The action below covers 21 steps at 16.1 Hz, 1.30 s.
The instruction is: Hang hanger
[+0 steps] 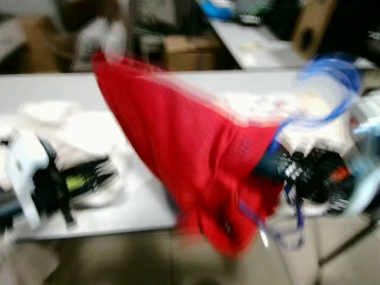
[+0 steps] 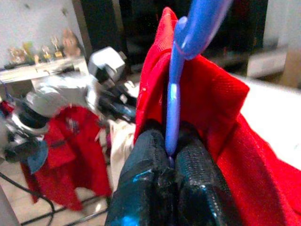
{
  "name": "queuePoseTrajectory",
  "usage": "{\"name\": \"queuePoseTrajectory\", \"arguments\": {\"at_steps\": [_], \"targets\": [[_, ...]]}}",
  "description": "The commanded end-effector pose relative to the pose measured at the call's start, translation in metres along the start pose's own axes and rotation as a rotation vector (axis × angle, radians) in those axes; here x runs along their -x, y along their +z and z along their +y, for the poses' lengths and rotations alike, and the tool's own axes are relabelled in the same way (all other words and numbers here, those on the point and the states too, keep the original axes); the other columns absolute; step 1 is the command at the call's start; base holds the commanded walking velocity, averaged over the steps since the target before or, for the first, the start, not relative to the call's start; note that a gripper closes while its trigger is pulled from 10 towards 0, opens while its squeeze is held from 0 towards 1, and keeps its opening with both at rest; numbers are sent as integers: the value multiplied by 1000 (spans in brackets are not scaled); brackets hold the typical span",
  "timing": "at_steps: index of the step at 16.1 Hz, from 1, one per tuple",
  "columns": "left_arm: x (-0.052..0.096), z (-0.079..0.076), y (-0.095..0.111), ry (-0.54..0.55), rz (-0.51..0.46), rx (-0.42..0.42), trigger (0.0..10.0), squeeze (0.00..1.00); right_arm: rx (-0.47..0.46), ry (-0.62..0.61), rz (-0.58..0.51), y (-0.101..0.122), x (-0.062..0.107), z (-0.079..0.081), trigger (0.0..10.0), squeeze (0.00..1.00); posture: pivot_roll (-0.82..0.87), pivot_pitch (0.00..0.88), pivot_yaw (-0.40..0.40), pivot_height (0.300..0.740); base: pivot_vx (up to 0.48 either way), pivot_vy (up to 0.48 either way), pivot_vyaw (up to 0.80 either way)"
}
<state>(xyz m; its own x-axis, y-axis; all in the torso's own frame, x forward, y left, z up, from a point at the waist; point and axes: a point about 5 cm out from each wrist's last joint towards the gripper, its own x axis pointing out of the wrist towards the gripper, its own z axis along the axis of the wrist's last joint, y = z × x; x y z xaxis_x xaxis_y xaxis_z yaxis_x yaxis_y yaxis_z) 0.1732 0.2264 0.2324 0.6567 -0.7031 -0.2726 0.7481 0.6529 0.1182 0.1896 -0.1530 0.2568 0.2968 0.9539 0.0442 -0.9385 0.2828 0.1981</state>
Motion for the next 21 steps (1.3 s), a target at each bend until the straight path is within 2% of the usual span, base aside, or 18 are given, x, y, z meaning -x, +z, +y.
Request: {"name": "queuePoseTrajectory", "arguments": {"at_steps": [1,5,8,13,16,21], "targets": [[-1,-3,-4,-26,14,18,10000,0,24,9,8,0,-2,2,10000,0,137,41,-22,740,0,0,800],[2,-13,-10,-96,48,41,10000,0,-43,-88,13,-23,-2,-5,10000,0,140,49,-17,740,0,0,800],[6,-21,-13,-159,85,53,10000,0,-67,-66,7,-34,-2,1,10000,0,143,48,-20,740,0,0,800],[0,-19,-20,-117,93,52,10000,0,-81,-37,33,-43,-4,4,10000,0,145,44,-26,740,0,0,800],[-8,-25,-26,-124,90,70,10000,0,-93,-34,62,-53,-4,6,10000,0,142,40,-26,740,0,0,800],[-5,-29,-31,-163,124,78,10000,0,-90,-36,84,-56,0,4,10000,0,142,35,-29,740,0,0,800]]}}
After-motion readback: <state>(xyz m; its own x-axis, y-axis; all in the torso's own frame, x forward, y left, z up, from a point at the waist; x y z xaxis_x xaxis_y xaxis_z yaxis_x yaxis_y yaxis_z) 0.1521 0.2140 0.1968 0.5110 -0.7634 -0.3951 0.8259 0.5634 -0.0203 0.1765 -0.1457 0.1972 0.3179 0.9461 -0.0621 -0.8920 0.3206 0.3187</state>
